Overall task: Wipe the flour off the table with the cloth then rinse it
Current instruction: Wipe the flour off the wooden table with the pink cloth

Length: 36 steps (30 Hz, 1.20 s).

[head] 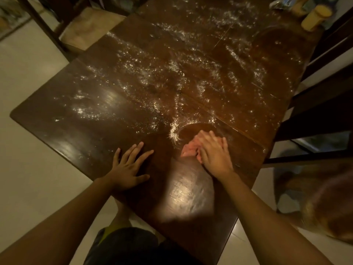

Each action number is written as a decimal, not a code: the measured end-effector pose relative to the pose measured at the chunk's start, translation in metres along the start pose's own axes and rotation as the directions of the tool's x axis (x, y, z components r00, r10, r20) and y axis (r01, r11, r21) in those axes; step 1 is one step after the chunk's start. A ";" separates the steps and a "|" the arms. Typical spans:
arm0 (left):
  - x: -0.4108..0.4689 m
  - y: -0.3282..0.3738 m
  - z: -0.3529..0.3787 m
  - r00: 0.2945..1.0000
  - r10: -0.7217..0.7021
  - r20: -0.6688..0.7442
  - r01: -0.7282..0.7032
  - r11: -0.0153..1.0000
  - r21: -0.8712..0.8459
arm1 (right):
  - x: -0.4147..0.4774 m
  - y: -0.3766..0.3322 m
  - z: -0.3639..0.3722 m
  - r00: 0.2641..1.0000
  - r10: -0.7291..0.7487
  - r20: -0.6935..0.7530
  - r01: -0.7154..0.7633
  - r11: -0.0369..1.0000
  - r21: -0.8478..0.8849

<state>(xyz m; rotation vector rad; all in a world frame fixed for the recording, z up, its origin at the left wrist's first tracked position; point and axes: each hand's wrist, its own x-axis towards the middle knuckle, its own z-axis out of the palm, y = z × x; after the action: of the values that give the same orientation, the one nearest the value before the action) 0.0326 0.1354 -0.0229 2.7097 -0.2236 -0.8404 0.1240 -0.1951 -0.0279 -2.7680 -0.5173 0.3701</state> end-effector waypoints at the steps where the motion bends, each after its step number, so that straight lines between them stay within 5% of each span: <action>1: 0.000 0.001 0.000 1.000 0.001 -0.009 -0.001 1.000 -0.005 | 0.009 0.001 -0.004 0.993 0.111 -0.041 -0.110 0.993 0.040; 4: -0.001 0.002 0.000 1.000 -0.002 -0.028 0.001 1.000 -0.013 | 0.042 -0.021 -0.010 0.959 0.271 -0.077 -0.265 0.961 0.080; 8: -0.001 0.002 0.001 1.000 -0.015 -0.026 0.015 1.000 -0.009 | 0.044 -0.049 0.005 0.991 -0.128 0.031 0.127 0.991 0.028; 16: -0.003 0.002 0.001 0.999 -0.010 -0.053 0.010 1.000 -0.010 | -0.019 -0.003 0.015 0.793 -0.586 0.164 0.605 0.790 -0.103; 19: -0.002 0.002 0.002 0.998 -0.012 -0.059 0.012 1.000 -0.009 | 0.012 -0.017 0.011 0.964 -0.265 0.036 0.267 0.961 -0.070; 22: -0.002 0.002 0.002 0.999 -0.016 -0.048 0.015 1.000 -0.018 | 0.042 -0.058 0.013 0.996 0.046 -0.075 -0.045 0.999 0.004; 25: -0.001 0.002 0.001 0.999 -0.023 -0.036 0.023 1.000 -0.002 | 0.044 -0.092 0.025 0.986 -0.169 -0.003 0.169 0.985 0.028; 28: -0.001 0.002 0.002 0.998 -0.040 -0.052 0.039 0.999 -0.029 | 0.018 -0.084 0.033 0.882 -0.464 0.084 0.470 0.880 -0.073; 31: -0.002 0.000 0.003 0.997 -0.032 -0.068 0.030 0.999 -0.030 | 0.001 -0.047 0.026 0.858 -0.507 0.079 0.512 0.857 -0.066; 34: -0.002 0.000 0.001 0.997 -0.009 -0.077 0.005 0.999 -0.044 | 0.012 -0.024 0.016 0.987 -0.131 -0.094 0.136 0.990 0.045; 36: -0.002 0.000 0.000 0.997 -0.003 -0.075 -0.001 0.998 -0.056 | 0.032 -0.035 0.013 0.961 0.190 -0.200 -0.163 0.976 0.145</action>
<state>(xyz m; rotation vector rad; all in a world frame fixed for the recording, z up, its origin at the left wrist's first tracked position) 0.0311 0.1358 -0.0221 2.6831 -0.1796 -0.7324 0.1381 -0.1488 -0.0341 -2.6932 -0.1873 0.1359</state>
